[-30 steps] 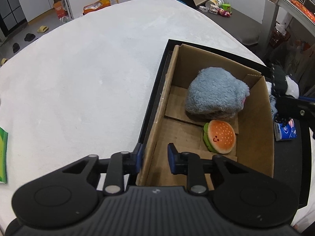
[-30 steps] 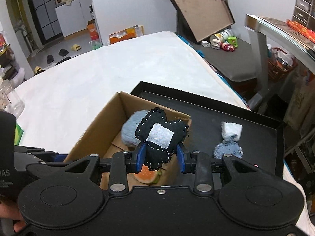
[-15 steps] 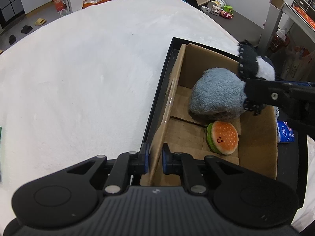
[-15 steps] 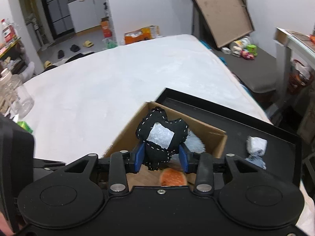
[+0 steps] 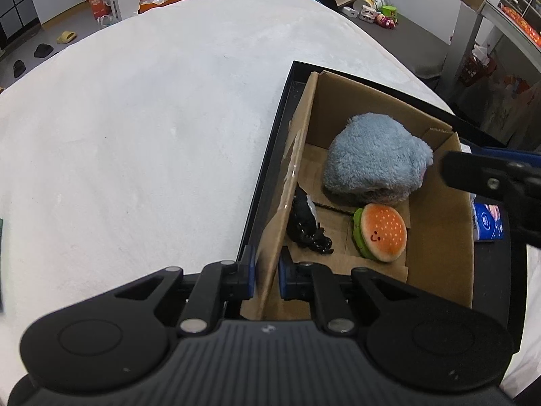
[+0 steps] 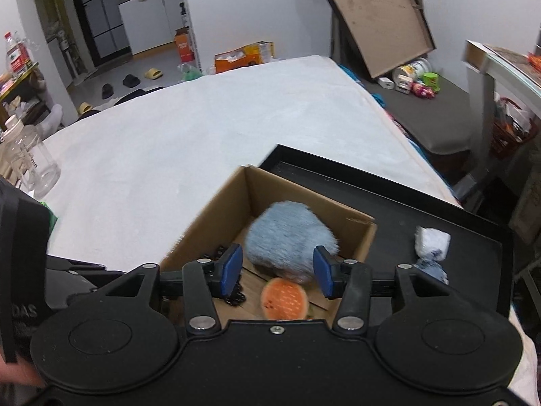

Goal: Organize soft objects
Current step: 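Move the right tool back over the tray toward the blue tissue pack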

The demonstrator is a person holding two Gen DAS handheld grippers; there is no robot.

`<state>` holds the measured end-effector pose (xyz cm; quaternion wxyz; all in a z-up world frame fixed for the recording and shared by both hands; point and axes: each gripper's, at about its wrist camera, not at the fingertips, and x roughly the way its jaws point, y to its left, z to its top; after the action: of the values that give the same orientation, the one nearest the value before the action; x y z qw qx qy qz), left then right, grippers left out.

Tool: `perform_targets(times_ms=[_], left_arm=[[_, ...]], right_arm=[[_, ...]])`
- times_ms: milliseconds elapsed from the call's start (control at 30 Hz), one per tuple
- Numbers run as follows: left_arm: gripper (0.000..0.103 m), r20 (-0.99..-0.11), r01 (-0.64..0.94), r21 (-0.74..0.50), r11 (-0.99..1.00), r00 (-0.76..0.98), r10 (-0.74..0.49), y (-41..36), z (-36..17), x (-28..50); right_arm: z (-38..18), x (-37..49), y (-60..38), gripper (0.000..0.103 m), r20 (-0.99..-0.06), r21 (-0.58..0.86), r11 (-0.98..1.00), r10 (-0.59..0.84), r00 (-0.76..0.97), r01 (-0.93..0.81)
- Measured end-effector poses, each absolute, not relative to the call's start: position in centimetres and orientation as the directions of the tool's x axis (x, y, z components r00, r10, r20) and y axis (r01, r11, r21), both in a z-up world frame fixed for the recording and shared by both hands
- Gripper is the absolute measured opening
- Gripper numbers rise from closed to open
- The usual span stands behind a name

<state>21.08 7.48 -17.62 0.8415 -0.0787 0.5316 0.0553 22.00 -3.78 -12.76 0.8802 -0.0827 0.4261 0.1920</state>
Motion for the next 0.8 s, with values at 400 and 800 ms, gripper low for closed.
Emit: perform_targets(times_ms=[400,800], left_arm=[[0.025,-0.914,-0.172,-0.011,0.985,0.402,0.06,6.6,-17.2,21.6],[0.058,-0.913,-0.164,0.089,0.982,0.381,0.147,4.9,-17.1,22.7]], right_arm=[[-13.2,22.5,-9.6,0.051,-0.782,0.007,0.944,0.21,0.586,-0.33],[-14.1,23.7,-16.7,0.079,-0.785,0.021,0.961,0.187,0.591,-0.276]])
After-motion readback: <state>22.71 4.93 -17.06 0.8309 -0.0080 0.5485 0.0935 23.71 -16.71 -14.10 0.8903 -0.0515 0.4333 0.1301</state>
